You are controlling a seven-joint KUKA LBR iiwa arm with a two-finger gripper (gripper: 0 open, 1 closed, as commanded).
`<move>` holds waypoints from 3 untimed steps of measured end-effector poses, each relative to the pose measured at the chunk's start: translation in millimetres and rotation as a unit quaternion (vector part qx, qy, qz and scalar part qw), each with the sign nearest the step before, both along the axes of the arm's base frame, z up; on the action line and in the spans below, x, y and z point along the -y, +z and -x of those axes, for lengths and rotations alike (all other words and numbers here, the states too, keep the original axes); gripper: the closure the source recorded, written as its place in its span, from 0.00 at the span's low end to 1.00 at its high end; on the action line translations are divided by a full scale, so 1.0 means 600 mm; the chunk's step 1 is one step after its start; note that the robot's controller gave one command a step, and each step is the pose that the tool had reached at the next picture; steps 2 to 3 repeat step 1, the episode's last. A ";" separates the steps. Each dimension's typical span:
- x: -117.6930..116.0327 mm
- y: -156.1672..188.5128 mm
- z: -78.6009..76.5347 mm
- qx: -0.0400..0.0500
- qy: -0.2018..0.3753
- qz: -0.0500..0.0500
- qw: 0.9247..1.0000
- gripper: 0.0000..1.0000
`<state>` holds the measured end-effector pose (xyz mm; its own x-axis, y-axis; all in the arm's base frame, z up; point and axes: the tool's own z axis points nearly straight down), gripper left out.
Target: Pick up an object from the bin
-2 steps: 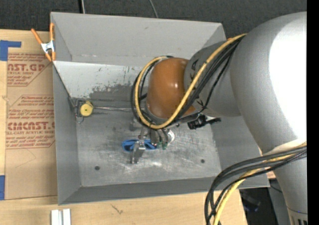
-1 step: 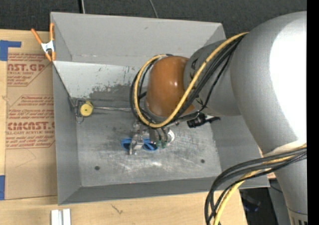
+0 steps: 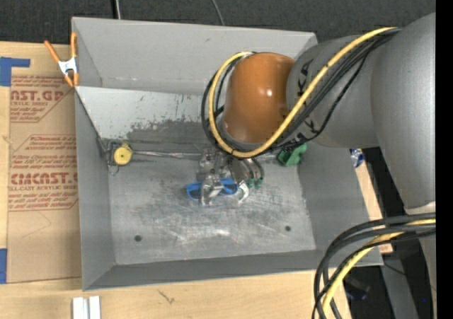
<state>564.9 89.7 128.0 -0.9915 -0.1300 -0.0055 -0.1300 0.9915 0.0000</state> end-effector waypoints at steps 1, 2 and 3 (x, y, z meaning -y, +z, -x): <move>-0.001 0.265 0.014 0.003 -0.005 -0.001 1.000 1.00; -0.001 0.265 0.014 0.003 -0.005 -0.001 1.000 1.00; -0.001 0.265 0.014 0.003 -0.005 -0.001 1.000 1.00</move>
Offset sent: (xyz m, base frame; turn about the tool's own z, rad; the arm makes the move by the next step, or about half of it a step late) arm -0.0104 -0.0002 0.1538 0.0111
